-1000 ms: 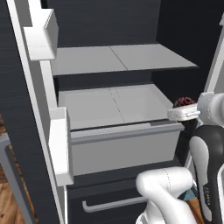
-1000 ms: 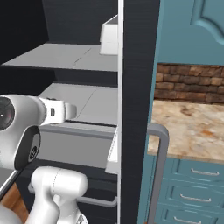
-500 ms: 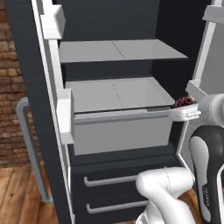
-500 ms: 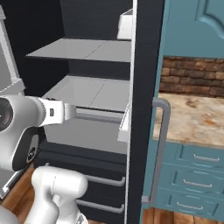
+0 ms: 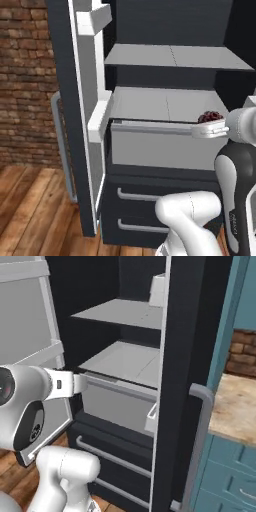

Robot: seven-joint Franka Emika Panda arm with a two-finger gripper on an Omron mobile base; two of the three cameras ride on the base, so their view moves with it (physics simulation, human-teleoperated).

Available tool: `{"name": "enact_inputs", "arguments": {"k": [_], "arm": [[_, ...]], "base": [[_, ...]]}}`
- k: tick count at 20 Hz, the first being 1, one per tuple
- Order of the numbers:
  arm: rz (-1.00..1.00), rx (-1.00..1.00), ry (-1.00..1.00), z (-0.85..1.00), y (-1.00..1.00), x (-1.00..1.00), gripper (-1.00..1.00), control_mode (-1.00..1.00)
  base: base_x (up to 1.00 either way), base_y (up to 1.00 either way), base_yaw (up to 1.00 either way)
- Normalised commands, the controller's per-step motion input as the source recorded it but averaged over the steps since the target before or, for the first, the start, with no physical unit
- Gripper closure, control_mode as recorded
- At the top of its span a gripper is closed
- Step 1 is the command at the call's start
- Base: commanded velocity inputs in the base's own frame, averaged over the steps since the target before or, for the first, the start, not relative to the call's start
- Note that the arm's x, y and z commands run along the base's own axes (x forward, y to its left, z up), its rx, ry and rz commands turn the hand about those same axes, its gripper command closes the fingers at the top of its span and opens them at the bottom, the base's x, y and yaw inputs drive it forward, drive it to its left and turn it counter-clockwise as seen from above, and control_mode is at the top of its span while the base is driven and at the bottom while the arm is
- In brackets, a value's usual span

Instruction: Take the cupcake and cake from the fridge and place them on the empty tray on the dining counter.

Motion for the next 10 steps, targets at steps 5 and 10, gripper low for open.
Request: {"name": "enact_inputs", "arguments": {"k": [5, 10], "arm": [[0.00, 0.00, 0.00, 0.00, 0.00, 0.00, 1.00, 1.00], [0.00, 0.00, 0.00, 0.00, 0.00, 0.00, 1.00, 1.00]], "base": [[-0.85, -0.19, 0.38], [-0.26, 0.12, 0.41]]}}
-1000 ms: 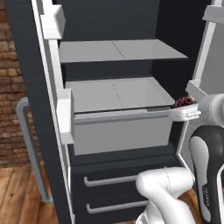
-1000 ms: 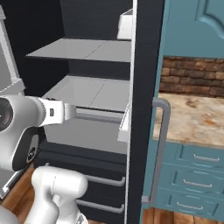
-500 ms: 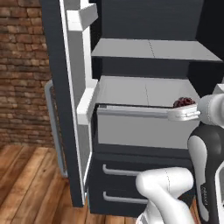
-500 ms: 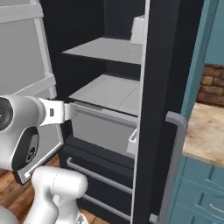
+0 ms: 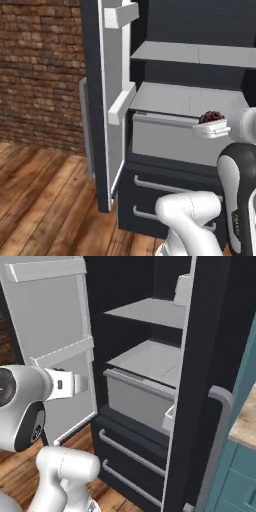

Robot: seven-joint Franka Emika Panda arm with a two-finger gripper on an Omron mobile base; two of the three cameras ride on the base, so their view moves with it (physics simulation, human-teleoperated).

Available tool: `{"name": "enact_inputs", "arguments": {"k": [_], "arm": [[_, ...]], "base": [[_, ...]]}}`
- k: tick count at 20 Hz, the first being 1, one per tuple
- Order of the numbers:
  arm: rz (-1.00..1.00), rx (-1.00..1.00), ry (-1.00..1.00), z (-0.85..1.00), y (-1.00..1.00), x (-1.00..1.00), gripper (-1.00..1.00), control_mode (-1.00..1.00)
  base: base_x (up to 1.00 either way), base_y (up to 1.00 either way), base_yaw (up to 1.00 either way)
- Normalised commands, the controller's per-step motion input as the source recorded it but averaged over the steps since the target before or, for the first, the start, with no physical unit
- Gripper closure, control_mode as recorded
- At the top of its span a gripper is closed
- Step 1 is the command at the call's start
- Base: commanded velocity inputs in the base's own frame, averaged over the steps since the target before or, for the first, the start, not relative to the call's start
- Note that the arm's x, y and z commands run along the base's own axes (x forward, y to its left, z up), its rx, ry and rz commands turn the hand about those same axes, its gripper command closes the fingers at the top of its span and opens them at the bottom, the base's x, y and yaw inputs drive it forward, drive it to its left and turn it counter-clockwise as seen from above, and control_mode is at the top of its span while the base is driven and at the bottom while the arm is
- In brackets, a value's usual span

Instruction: Take the cupcake and cake from the fridge and place them on the empty tray on the dining counter.

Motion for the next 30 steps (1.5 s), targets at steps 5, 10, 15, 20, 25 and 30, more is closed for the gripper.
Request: {"name": "enact_inputs", "arguments": {"k": [5, 10, 15, 20, 25, 30], "arm": [[0.00, 0.00, 0.00, 0.00, 0.00, 0.00, 1.00, 1.00], [0.00, 0.00, 0.00, 0.00, 0.00, 0.00, 1.00, 1.00], [0.00, 0.00, 0.00, 0.00, 0.00, 0.00, 1.00, 1.00], [0.00, 0.00, 0.00, 0.00, 0.00, 0.00, 1.00, 1.00], [0.00, 0.00, 0.00, 0.00, 0.00, 0.00, 1.00, 1.00], [0.00, 0.00, 0.00, 0.00, 0.00, 0.00, 1.00, 1.00]], "base": [[-0.28, 0.06, 0.56], [-0.38, 0.00, 0.63], [-0.34, 0.00, 0.63], [-0.11, 0.04, 0.62], [0.00, 0.21, 0.59], [0.25, 0.37, 0.53]]}}
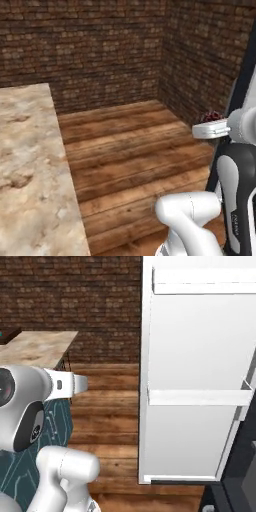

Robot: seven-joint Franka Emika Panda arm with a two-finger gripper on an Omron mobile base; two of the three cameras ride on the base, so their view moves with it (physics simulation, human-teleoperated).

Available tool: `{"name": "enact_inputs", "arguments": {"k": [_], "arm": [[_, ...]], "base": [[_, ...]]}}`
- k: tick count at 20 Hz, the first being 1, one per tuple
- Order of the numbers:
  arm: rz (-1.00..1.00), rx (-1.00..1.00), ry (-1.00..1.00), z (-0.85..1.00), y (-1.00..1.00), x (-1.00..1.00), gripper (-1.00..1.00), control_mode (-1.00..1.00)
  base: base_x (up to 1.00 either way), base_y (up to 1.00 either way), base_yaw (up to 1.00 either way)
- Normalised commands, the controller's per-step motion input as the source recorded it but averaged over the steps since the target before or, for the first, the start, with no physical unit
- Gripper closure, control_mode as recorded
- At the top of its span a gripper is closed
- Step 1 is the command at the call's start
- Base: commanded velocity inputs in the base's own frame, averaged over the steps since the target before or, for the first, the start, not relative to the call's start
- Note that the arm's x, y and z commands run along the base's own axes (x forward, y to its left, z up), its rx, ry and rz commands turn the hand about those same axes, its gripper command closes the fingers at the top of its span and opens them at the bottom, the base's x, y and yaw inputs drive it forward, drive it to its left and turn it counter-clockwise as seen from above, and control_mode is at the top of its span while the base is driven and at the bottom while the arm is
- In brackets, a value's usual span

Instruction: Take the cupcake and cake from the fridge and place them on the empty tray on the dining counter.

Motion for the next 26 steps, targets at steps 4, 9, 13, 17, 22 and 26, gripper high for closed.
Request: {"name": "enact_inputs", "arguments": {"k": [4, 9, 13, 17, 22, 26], "arm": [[0.00, 0.00, 0.00, 0.00, 0.00, 0.00, 1.00, 1.00], [0.00, 0.00, 0.00, 0.00, 0.00, 0.00, 1.00, 1.00], [0.00, 0.00, 0.00, 0.00, 0.00, 0.00, 1.00, 1.00], [0.00, 0.00, 0.00, 0.00, 0.00, 0.00, 1.00, 1.00], [0.00, 0.00, 0.00, 0.00, 0.00, 0.00, 1.00, 1.00], [0.00, 0.00, 0.00, 0.00, 0.00, 0.00, 1.00, 1.00]], "base": [[0.81, 0.27, 0.28], [1.00, 0.00, 0.00], [1.00, 0.06, 0.00], [1.00, 0.03, 0.00], [1.00, 0.10, 0.02], [1.00, 0.00, 0.24]]}}
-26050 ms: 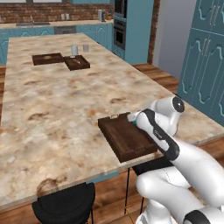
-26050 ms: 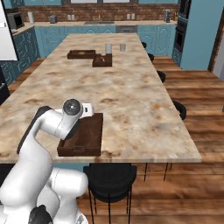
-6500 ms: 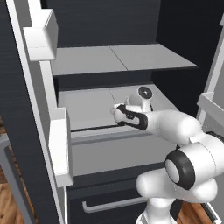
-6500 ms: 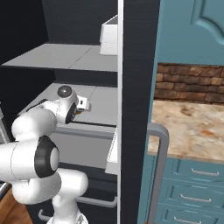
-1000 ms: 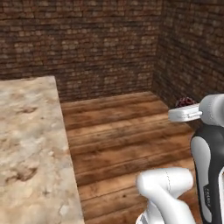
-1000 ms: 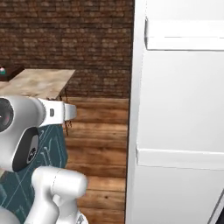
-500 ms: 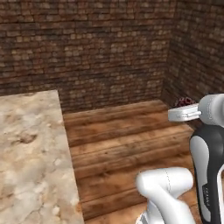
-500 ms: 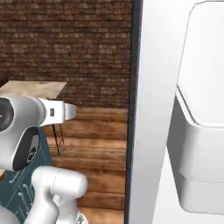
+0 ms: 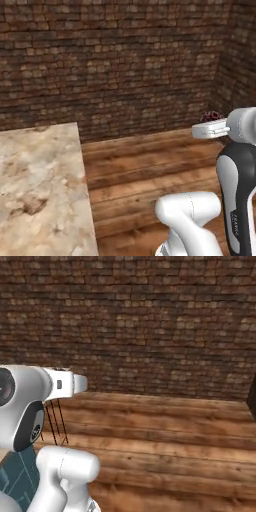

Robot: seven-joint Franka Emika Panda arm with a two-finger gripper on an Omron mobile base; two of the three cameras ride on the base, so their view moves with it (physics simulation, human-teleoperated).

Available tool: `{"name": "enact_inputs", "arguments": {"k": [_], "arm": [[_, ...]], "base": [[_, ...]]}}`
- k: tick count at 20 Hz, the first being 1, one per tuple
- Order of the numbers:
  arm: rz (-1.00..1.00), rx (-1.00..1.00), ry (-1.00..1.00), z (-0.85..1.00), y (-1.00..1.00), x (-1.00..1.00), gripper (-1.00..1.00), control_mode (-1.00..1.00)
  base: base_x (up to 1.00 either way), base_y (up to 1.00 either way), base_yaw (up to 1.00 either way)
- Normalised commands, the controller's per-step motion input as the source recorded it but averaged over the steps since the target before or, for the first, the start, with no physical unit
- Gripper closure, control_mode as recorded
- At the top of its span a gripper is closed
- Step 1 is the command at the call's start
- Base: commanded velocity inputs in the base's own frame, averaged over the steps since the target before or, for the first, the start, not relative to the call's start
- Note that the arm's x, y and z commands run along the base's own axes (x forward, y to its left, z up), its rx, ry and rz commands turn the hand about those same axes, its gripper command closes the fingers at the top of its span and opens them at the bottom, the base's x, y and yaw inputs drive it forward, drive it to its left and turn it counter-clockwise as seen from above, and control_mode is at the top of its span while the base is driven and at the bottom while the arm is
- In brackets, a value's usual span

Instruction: Take the cupcake and cake from the fridge and place them on the empty tray on the dining counter.

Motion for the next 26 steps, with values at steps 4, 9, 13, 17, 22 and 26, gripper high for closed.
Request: {"name": "enact_inputs", "arguments": {"k": [4, 9, 13, 17, 22, 26], "arm": [[0.00, 0.00, 0.00, 0.00, 0.00, 0.00, 1.00, 1.00], [0.00, 0.00, 0.00, 0.00, 0.00, 0.00, 1.00, 1.00], [0.00, 0.00, 0.00, 0.00, 0.00, 0.00, 1.00, 1.00], [0.00, 0.00, 0.00, 0.00, 0.00, 0.00, 1.00, 1.00], [0.00, 0.00, 0.00, 0.00, 0.00, 0.00, 1.00, 1.00], [0.00, 0.00, 0.00, 0.00, 0.00, 0.00, 1.00, 1.00]], "base": [[1.00, 0.00, 0.38], [1.00, -0.15, 0.41], [1.00, -0.72, 0.21], [1.00, -0.85, 0.09], [1.00, -0.47, 0.25], [1.00, -0.26, 0.60]]}}
